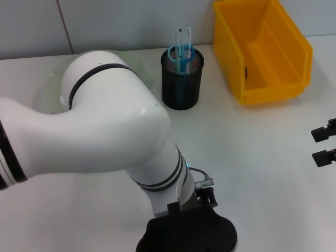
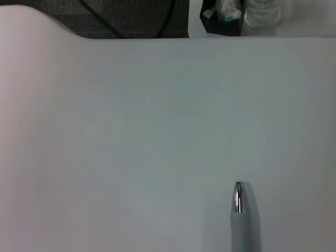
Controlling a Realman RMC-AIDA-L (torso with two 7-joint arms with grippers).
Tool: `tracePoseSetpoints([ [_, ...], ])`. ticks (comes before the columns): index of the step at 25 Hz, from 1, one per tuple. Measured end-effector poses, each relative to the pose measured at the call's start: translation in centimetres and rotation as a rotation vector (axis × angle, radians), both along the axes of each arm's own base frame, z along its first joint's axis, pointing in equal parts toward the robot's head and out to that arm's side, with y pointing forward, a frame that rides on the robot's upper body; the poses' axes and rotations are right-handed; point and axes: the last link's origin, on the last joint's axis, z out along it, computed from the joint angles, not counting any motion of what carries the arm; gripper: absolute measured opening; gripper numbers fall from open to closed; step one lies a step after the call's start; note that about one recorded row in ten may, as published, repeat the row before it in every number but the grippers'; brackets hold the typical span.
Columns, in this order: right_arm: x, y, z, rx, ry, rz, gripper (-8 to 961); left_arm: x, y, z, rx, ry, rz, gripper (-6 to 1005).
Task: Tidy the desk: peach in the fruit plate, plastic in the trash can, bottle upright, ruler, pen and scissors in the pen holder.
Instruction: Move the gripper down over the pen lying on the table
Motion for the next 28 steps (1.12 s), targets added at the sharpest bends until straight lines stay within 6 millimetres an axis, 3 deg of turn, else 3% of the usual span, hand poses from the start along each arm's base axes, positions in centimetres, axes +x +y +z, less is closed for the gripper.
tracePoseSetpoints([
  [11, -0.20, 0.09, 0.02, -0.004, 0.001, 0.001, 772, 0.26, 0.19, 0.17, 0.030, 0.008, -0.019, 84],
  [16, -0.23, 0.12, 0.06, -0.001, 0.004, -0.002, 772, 0.13, 0.24, 0.23, 0.039, 0.018, -0.017, 83],
  [28, -0.35, 0.19, -0.02, -0.003, 0.006, 0.001, 771, -0.10, 0.31, 0.17, 0.034, 0.026, -0.018, 281],
])
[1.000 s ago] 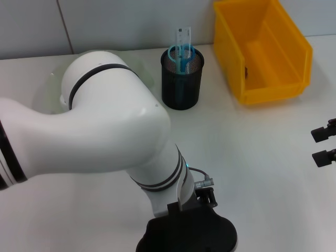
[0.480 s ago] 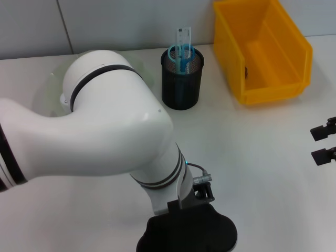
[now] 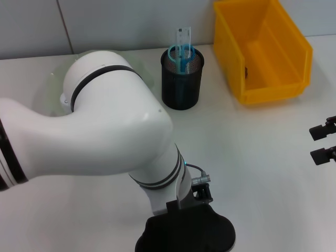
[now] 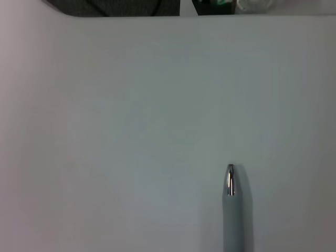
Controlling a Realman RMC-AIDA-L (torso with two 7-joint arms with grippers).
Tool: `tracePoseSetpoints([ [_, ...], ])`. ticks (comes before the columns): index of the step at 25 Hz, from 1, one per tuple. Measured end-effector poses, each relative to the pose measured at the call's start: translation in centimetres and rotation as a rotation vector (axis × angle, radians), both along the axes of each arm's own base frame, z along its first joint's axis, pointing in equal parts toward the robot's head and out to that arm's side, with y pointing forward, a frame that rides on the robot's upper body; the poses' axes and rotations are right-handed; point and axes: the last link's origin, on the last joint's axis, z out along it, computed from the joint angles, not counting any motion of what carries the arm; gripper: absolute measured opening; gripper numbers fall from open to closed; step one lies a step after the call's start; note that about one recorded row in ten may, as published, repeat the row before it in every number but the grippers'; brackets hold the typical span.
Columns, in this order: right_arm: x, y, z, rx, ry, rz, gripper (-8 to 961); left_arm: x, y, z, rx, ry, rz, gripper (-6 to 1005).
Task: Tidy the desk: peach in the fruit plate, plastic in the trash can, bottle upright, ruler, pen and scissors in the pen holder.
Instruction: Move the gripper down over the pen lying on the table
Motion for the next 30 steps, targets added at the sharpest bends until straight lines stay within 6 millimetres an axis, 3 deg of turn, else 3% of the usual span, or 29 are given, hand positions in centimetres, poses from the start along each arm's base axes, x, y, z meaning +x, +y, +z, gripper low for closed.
tracePoseSetpoints([
  [12, -0.23, 0.23, -0.15, 0.001, 0.001, 0.006, 771, -0.20, -0.05, -0.06, -0.007, 0.000, -0.001, 293],
  [18, -0.29, 0.25, -0.39, -0.001, 0.004, 0.006, 770, -0.23, -0.09, -0.08, -0.010, 0.000, -0.001, 195],
  [30, -0.43, 0.39, -0.44, 0.000, 0.004, 0.010, 769, -0.35, -0.17, -0.09, -0.012, -0.001, 0.005, 262],
])
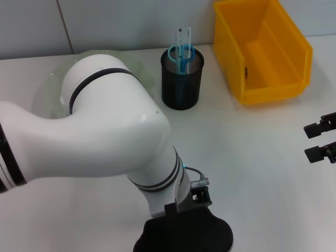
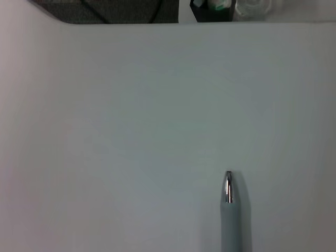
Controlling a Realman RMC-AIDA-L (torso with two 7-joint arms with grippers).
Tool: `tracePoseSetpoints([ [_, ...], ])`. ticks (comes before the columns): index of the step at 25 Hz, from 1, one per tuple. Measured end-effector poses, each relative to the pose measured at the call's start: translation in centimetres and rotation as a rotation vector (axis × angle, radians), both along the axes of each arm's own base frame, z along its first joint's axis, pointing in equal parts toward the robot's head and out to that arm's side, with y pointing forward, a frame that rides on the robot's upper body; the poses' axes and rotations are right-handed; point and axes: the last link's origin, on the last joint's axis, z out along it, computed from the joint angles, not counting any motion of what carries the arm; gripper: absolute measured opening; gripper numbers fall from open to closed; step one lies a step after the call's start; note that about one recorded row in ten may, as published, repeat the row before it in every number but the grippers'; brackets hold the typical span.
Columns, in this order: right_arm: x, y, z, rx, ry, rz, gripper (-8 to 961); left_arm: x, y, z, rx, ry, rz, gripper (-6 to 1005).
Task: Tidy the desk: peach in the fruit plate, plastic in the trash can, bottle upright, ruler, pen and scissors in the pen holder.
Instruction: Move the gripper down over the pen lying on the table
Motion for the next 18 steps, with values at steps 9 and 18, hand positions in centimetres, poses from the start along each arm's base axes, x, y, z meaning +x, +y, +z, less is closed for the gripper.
tracePoseSetpoints([
  [9, -0.05, 0.03, -0.06, -0.001, 0.000, 0.001, 769, -0.10, -0.12, -0.05, -0.009, -0.003, -0.003, 299],
  [18, -0.03, 0.02, -0.06, -0.002, -0.001, 0.000, 768, 0.04, -0.17, -0.07, -0.011, -0.008, -0.006, 278],
])
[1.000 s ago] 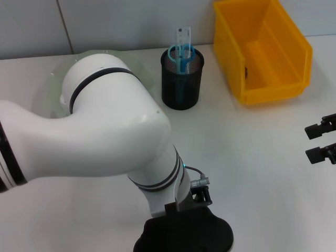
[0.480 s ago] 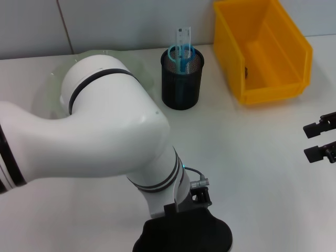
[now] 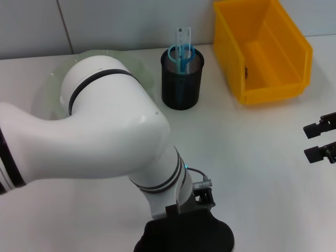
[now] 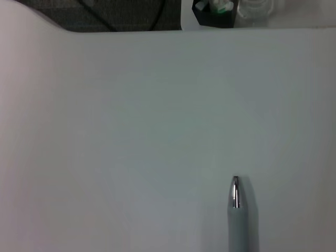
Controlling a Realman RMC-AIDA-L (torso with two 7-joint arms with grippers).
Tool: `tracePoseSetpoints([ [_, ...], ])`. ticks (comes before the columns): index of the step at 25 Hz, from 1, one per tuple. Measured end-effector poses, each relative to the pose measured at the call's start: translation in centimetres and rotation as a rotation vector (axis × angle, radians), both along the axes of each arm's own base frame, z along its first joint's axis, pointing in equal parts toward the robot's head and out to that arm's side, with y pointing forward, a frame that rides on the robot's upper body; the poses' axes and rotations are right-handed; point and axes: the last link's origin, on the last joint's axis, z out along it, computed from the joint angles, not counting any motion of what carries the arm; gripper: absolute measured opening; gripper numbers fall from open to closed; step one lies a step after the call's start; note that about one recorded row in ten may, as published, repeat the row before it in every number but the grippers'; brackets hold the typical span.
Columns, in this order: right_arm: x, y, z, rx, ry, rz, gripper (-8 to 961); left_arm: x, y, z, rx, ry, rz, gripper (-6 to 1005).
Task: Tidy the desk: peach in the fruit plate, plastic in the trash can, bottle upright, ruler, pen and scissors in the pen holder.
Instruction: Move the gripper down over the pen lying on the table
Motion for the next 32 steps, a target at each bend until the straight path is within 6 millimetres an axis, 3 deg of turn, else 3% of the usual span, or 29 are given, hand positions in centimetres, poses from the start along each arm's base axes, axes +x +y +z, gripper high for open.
tracePoseSetpoints([
  [18, 0.0, 0.0, 0.0, -0.003, 0.002, 0.001, 767, 0.2, -0.1, -0.1, -0.020, -0.012, -0.016, 236],
  [29, -0.3, 0.0, 0.3, -0.005, -0.004, 0.013, 767, 1.3, -0.3, 1.1, -0.036, -0.007, 0.007, -2],
  [32, -0.7, 0.2, 0.4, -0.006, -0.005, 0.014, 767, 1.2, 0.1, 1.0, 0.010, -0.001, 0.009, -2],
])
